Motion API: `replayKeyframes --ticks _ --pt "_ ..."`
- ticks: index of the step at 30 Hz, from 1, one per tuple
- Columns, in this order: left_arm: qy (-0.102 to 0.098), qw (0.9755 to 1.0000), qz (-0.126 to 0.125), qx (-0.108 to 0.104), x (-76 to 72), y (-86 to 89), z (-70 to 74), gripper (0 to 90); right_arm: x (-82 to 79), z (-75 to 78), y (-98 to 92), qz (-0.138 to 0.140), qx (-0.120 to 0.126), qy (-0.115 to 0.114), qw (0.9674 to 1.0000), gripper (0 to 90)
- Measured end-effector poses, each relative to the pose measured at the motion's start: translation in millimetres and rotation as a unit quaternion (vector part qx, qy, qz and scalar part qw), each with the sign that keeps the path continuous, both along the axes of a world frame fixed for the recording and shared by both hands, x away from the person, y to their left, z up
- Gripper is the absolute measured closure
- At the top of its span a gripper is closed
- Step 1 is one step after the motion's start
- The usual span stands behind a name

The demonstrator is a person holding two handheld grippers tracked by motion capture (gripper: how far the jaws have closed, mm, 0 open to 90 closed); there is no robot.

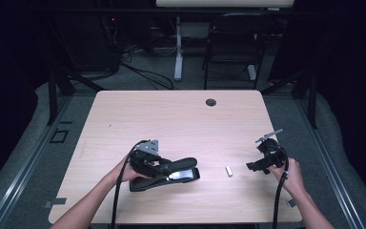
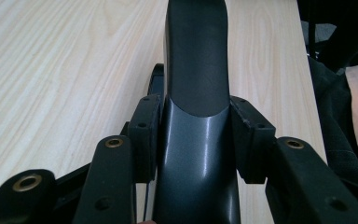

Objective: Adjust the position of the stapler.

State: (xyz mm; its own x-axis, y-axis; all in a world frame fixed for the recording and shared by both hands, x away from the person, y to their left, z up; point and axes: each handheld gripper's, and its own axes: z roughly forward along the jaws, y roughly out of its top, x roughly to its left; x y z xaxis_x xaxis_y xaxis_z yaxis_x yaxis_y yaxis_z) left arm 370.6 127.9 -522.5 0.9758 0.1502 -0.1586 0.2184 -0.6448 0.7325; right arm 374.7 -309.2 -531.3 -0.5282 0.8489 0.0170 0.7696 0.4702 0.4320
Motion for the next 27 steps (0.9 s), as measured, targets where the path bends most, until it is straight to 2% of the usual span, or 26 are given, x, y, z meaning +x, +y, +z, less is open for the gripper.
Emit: replayKeyframes --ticks 9,14,15,16,17,18,19,20,22,23,26,27 --pt "0.001 0.9998 -0.018 0.004 -5.2 -8.1 0.7 57.8 -0.5 -0.2 1.0 0.0 -0.004 -0.001 1.0 8.7" --pt "0.0 0.9999 -0.011 0.009 -7.1 -9.9 1.8 56.7 -1.0 0.6 0.9 0.001 -0.001 0.001 1.0 8.7" --pt "0.009 0.9999 -0.002 0.008 -8.7 -11.2 3.7 53.1 -1.4 0.7 0.7 0.002 0.003 0.001 1.0 8.7" --pt "0.009 0.9999 -0.002 0.008 -8.7 -11.2 3.7 48.0 -1.4 0.7 0.7 0.002 0.003 0.001 1.0 8.7" --pt "0.005 0.9999 0.012 0.007 -11.1 -12.5 6.9 48.0 -1.7 0.9 0.8 0.002 0.003 -0.001 1.0 8.8" --pt "0.001 0.9997 0.02 0.012 -12.5 -13.1 9.9 37.3 -2.4 1.5 0.7 0.002 0.001 -0.005 1.0 8.8" --pt "-0.002 0.9991 0.042 0.006 -17.3 -13.8 16.9 31.9 -2.7 1.8 0.7 0.001 0.002 -0.006 1.0 8.8" --pt "-0.002 0.9991 0.042 0.006 -17.3 -13.8 16.9 30.2 -2.7 1.8 0.7 0.001 0.002 -0.006 1.0 8.8" --pt "-0.006 0.998 0.063 -0.003 -23.2 -13.3 22.5 25.3 -3.2 2.9 0.3 0.003 0.006 -0.008 1.0 8.9" --pt "-0.007 0.9968 0.079 -0.001 -29.4 -12.0 26.9 22.6 -3.8 3.8 0.6 -0.001 0.007 -0.007 0.9999 9.0" --pt "-0.014 0.9955 0.094 0.005 -34.6 -10.3 29.9 17.5 -4.5 5.4 0.1 0.0 0.012 -0.014 0.9998 9.8" --pt "-0.017 0.9939 0.108 0.006 -37.4 -7.6 31.3 15.4 -5.6 7.3 0.3 -0.004 0.014 -0.02 0.9997 10.3"
